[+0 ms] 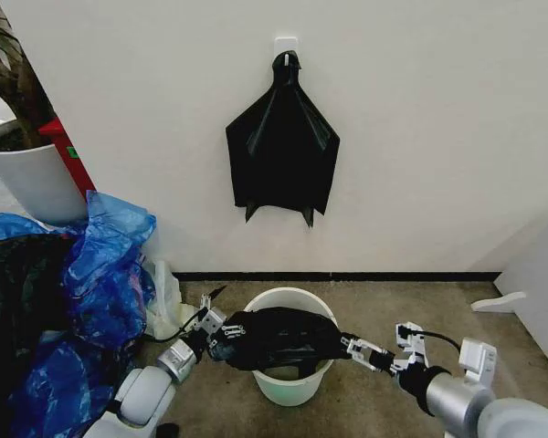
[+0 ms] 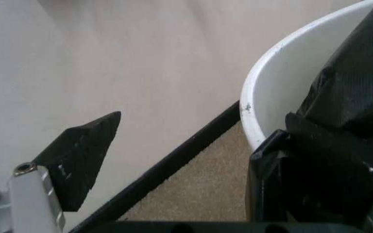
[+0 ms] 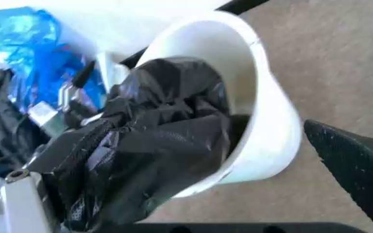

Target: Place the garbage bag over the trash bin.

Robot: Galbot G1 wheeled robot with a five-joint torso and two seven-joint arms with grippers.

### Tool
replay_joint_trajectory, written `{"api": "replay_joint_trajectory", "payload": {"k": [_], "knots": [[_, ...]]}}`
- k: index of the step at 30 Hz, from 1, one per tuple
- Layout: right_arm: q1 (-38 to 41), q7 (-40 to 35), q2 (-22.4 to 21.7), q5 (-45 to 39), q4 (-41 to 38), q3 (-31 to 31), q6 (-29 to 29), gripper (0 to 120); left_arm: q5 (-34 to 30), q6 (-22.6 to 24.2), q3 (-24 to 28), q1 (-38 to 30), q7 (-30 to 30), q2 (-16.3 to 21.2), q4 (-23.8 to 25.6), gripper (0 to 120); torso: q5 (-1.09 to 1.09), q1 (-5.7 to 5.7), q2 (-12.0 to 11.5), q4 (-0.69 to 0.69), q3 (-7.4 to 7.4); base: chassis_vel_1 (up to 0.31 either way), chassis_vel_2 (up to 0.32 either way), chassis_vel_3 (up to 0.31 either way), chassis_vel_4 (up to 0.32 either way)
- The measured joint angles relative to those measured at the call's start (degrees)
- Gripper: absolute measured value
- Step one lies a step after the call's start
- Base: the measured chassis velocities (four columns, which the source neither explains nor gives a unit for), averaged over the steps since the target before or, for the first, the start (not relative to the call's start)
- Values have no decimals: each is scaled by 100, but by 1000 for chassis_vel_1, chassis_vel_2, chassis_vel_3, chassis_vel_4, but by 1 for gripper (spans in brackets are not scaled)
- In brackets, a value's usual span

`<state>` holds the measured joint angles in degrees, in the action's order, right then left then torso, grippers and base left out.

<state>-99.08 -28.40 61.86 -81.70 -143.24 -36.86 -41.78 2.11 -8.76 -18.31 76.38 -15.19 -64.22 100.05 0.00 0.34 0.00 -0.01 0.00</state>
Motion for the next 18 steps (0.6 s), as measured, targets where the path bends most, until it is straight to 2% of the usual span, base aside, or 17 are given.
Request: {"api": "replay_joint_trajectory", "payload": {"k": [3, 6, 12, 18], "knots": [[-81, 177, 10, -21, 0, 20, 0, 100, 24, 6, -1, -3, 1, -2, 0, 100, 0, 0, 0, -1, 0, 0, 0, 0, 0], [-22, 285, -12, -204, 0, -240, -1, 100, 48, 6, -19, -4, -3, 7, -29, 100, 1, 0, 0, -1, 0, 0, 0, 0, 0], [336, 454, -126, -1180, 0, -1146, -2, 100, 60, -11, -38, -10, -12, -38, -117, 100, 0, 0, 0, 0, 0, 0, 0, 0, 0], [538, 494, -94, -1165, 0, -1166, -2, 100, 49, -44, -34, 14, -18, -77, -55, 100, 0, 0, 0, -2, 0, 0, 0, 0, 0]]}}
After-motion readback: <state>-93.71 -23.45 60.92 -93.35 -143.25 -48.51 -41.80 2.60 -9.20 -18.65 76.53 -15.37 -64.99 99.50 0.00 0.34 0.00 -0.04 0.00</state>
